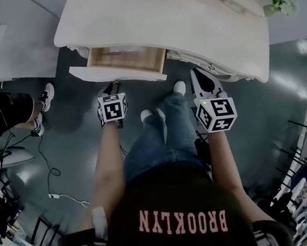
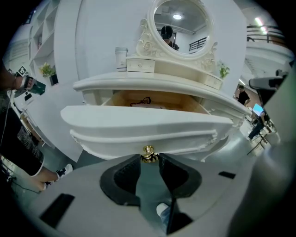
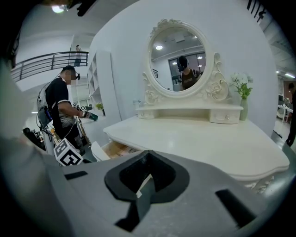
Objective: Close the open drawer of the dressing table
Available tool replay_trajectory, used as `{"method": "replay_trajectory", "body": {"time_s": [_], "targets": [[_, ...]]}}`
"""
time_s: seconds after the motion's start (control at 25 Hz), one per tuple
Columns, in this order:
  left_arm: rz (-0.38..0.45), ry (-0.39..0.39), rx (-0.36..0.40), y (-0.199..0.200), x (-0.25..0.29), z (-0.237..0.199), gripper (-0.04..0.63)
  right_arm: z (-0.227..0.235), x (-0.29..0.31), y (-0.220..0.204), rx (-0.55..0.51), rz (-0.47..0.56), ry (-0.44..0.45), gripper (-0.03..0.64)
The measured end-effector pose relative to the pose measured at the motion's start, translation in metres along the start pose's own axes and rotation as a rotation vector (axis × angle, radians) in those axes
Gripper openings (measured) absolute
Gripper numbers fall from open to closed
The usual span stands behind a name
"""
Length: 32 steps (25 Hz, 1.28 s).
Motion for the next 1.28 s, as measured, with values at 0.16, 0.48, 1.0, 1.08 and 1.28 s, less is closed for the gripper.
{"method": "replay_trajectory", "body": {"time_s": [0.16, 0.48, 1.0, 1.08, 1.28], "targets": [[-0.004, 0.005, -0.002, 0.012, 0.006, 0.000, 0.121, 0.008, 0.009, 0.008, 0.001, 0.001, 0.005, -0.003], [0.005, 0.015, -0.001, 0.042, 0.021, 0.004, 0.121, 0.027, 0.019, 0.023, -0.026, -0.014, 0.010, -0.003], [0.014, 0.024, 0.008, 0.080, 0.038, 0.006, 0.122, 0.046, 0.030, 0.038, -0.056, -0.028, 0.016, -0.003], [0.016, 0.027, 0.003, 0.084, 0.041, 0.006, 0.123, 0.050, 0.031, 0.040, -0.056, -0.030, 0.015, -0.003], [0.019, 0.038, 0.002, 0.095, 0.049, 0.008, 0.123, 0.061, 0.033, 0.043, -0.056, -0.035, 0.014, -0.003]]}}
Point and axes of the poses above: the fingertips, and each gripper's own axes: x forward along the fingers, z to its right, y out of its top, the point moved 8 cm from there along -x, backward along the fingers, and after that the axes turned 8 degrees about -z, right-handed, at the moved point
